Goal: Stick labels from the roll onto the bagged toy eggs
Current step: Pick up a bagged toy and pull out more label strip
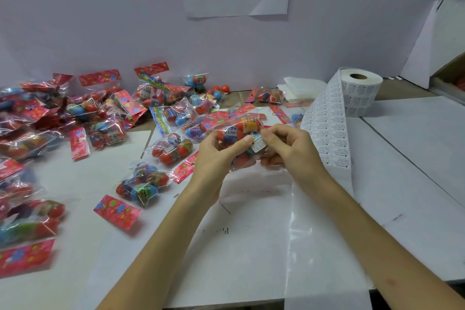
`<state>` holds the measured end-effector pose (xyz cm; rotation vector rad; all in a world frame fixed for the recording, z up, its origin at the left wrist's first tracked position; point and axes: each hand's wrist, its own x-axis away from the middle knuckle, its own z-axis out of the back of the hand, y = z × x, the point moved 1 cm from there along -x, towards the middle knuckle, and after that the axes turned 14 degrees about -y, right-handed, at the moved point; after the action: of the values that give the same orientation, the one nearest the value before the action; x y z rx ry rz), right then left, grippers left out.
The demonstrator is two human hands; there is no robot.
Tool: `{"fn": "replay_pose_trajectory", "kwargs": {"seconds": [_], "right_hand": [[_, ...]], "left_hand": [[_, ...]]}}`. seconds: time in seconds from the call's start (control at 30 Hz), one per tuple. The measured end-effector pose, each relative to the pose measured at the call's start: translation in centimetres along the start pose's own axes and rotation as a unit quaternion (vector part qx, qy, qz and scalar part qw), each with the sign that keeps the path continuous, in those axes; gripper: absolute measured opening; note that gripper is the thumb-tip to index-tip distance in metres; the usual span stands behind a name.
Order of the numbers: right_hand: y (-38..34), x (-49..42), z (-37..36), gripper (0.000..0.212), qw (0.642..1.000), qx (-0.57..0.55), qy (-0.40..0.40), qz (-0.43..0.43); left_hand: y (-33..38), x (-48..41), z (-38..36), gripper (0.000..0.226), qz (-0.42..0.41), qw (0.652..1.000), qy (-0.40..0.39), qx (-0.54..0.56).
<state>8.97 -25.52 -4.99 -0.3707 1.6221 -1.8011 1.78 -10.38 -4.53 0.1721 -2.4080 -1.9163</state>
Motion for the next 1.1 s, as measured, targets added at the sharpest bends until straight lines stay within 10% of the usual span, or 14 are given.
{"fn": "replay_pose_trajectory", "kwargs": {"seconds": [1.1], "right_hand": [[-0.1,0.2,-0.55,0.024,0.996,0.077,-0.024,0.03]], "left_hand": [[-0.48,-0.03,0.38,0.025,-0.031,0.999,0.01,-0.01]]}}
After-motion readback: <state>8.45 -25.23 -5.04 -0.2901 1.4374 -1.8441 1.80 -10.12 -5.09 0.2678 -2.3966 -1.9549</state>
